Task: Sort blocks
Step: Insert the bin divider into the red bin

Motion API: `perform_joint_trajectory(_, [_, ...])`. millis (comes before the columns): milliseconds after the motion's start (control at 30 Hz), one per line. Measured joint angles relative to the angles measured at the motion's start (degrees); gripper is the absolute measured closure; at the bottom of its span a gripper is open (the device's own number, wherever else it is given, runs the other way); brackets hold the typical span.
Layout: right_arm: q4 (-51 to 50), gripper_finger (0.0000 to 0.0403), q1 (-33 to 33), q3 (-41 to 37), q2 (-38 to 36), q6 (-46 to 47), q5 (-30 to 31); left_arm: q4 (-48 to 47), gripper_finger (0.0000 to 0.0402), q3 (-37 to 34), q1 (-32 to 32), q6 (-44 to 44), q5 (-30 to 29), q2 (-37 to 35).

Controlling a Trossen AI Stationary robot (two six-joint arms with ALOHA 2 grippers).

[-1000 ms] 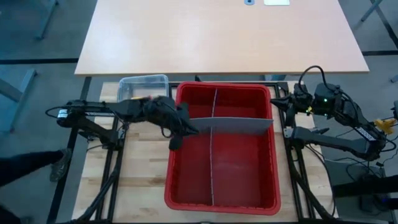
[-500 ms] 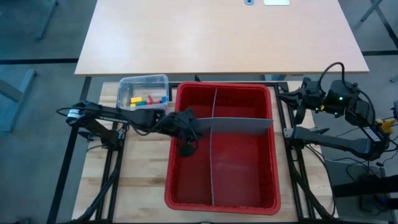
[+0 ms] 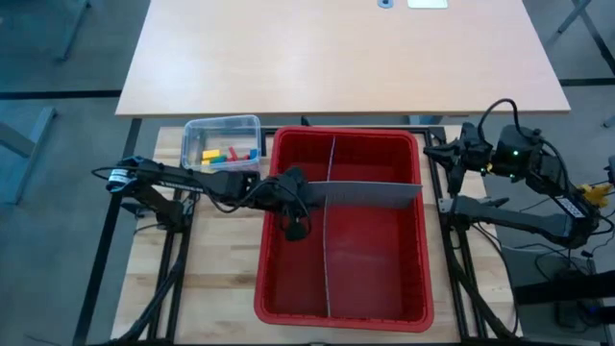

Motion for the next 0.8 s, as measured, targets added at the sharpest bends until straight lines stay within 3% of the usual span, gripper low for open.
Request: perform_joint_trajectory(800, [-0.02, 0.0403, 0.00, -0.04, -0.07, -1.21, 0.00, -0.43, 0.0402, -0.07, -0.15, -1.61, 1.03, 1.55])
